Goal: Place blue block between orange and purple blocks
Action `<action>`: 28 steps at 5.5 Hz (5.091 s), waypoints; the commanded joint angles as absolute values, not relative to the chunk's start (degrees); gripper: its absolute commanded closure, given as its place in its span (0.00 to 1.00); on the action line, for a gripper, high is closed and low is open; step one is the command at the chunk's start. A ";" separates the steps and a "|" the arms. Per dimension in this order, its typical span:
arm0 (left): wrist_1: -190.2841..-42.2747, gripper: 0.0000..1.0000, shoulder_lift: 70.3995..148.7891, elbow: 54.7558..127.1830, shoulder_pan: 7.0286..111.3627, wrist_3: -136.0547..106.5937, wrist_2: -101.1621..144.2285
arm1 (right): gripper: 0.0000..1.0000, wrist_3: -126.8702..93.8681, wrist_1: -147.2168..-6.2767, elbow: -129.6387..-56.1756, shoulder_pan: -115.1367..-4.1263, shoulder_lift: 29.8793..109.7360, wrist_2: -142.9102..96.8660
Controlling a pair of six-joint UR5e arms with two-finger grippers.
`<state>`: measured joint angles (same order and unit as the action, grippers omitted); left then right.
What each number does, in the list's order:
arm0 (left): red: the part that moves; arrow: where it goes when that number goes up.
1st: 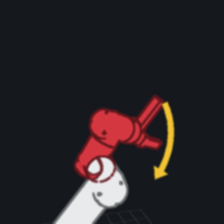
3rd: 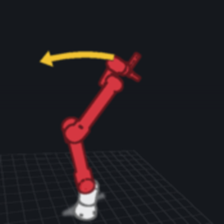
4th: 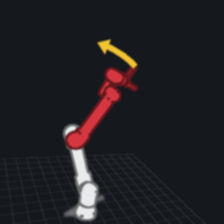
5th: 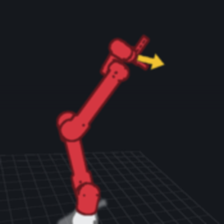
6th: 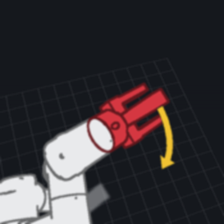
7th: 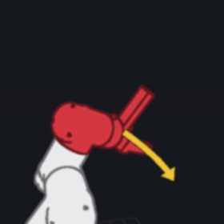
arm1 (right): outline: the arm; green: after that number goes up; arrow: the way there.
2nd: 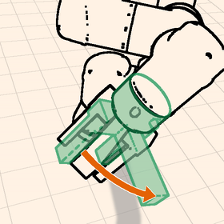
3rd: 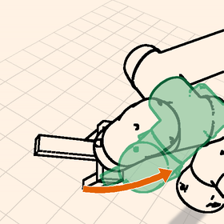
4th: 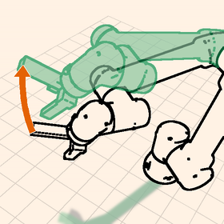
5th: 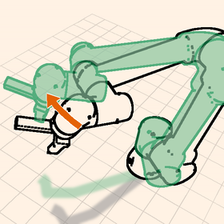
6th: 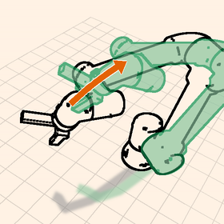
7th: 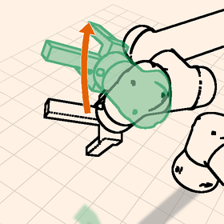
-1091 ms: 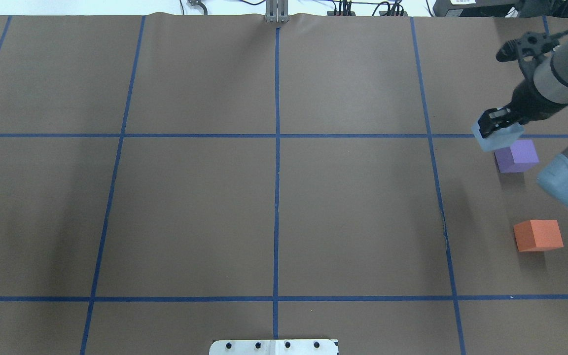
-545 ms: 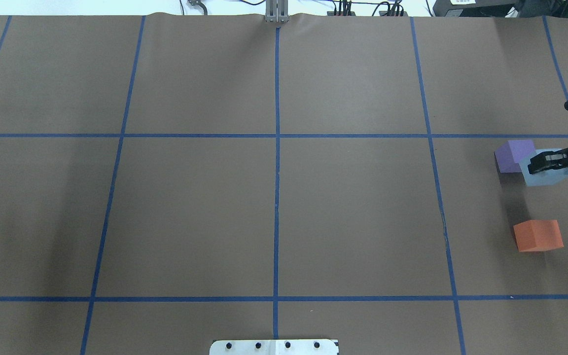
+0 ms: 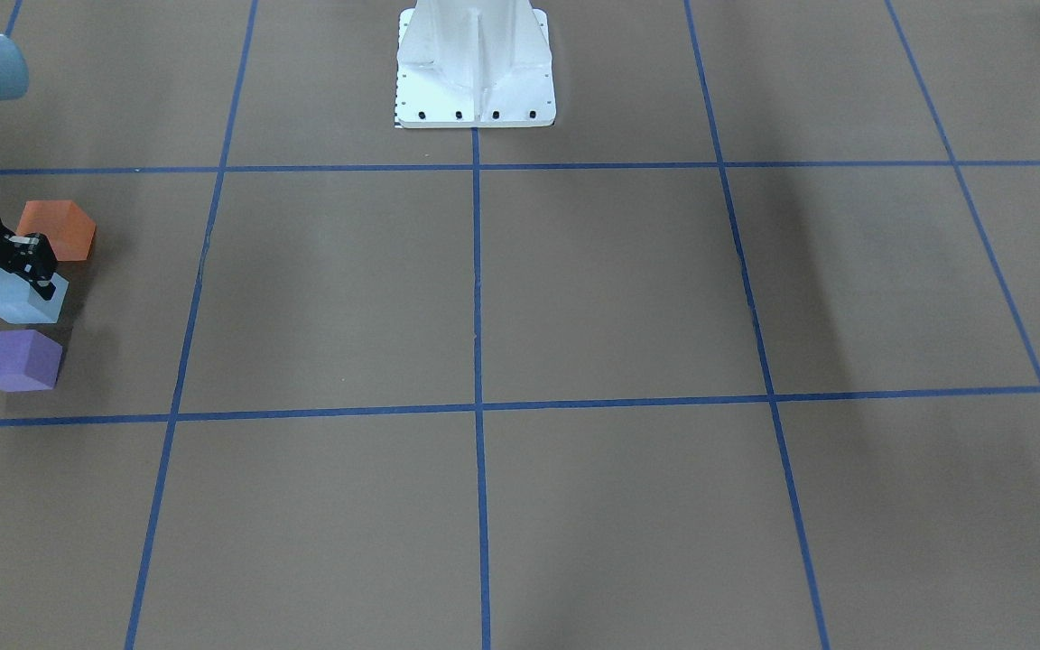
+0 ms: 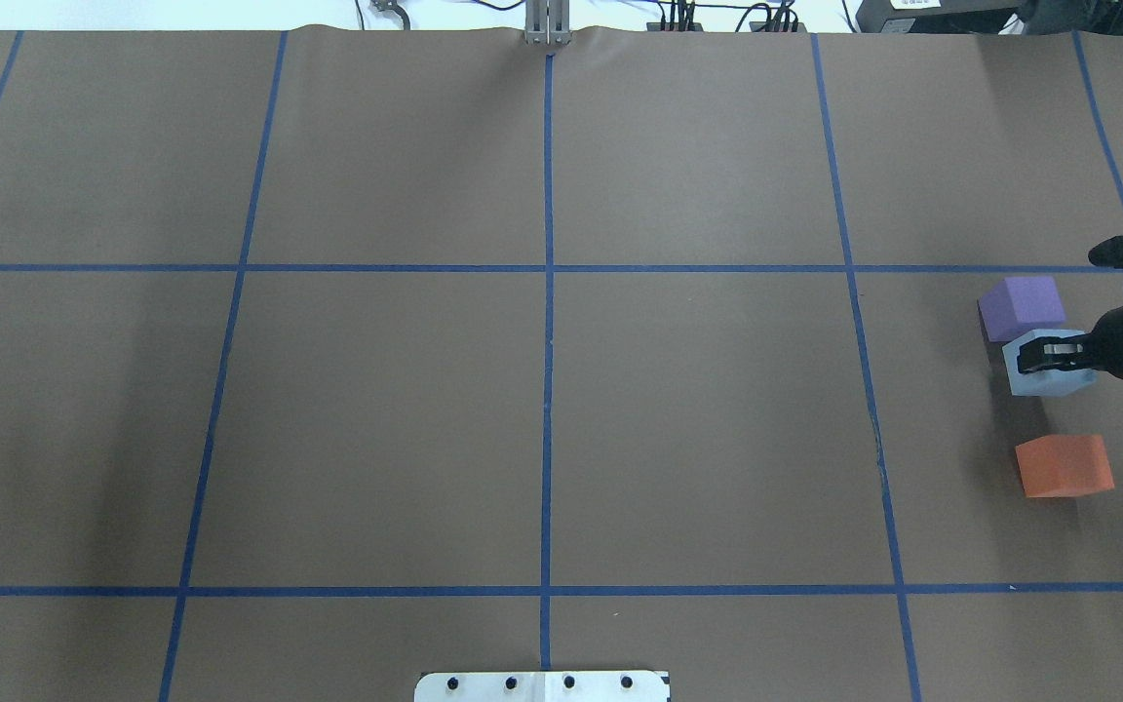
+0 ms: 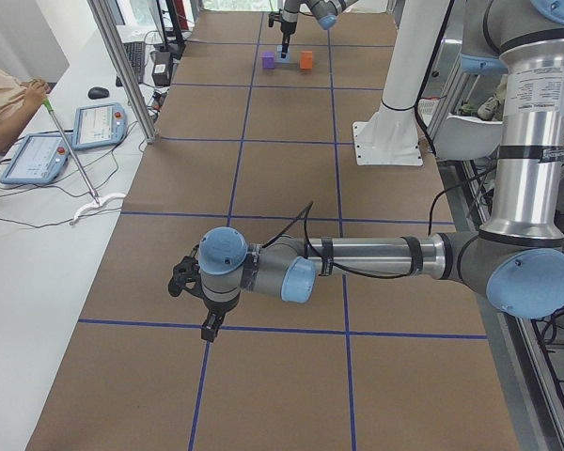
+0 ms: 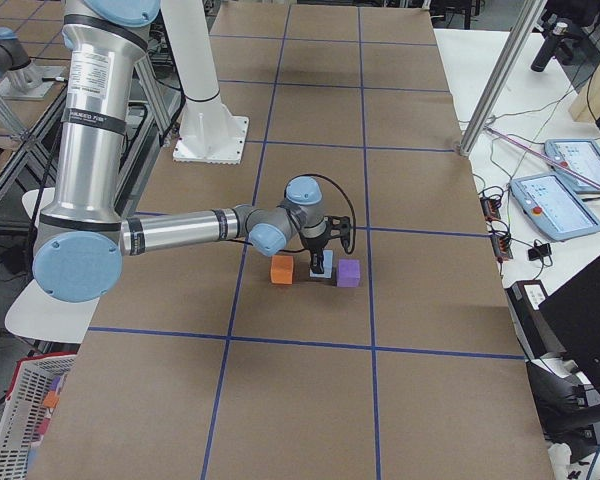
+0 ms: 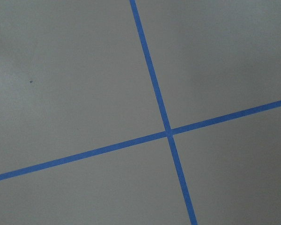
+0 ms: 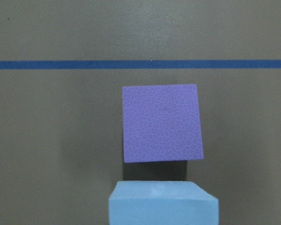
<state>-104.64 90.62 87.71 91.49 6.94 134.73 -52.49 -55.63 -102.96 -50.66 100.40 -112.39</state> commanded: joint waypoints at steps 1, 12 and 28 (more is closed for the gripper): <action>-104.68 0.00 90.62 87.71 91.49 7.03 134.74 | 0.47 -52.91 -55.37 -102.92 -48.26 101.34 -110.66; -104.77 0.00 88.42 86.93 91.49 6.94 134.82 | 0.00 4.39 -88.33 -106.00 -86.22 100.63 -130.07; -104.06 0.00 82.89 89.81 88.94 6.86 134.82 | 0.00 10.72 -89.21 -105.21 -85.69 100.72 -129.64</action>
<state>-104.38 83.21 88.90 89.00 6.85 134.83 10.72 -89.21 -105.20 -85.69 100.64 -129.57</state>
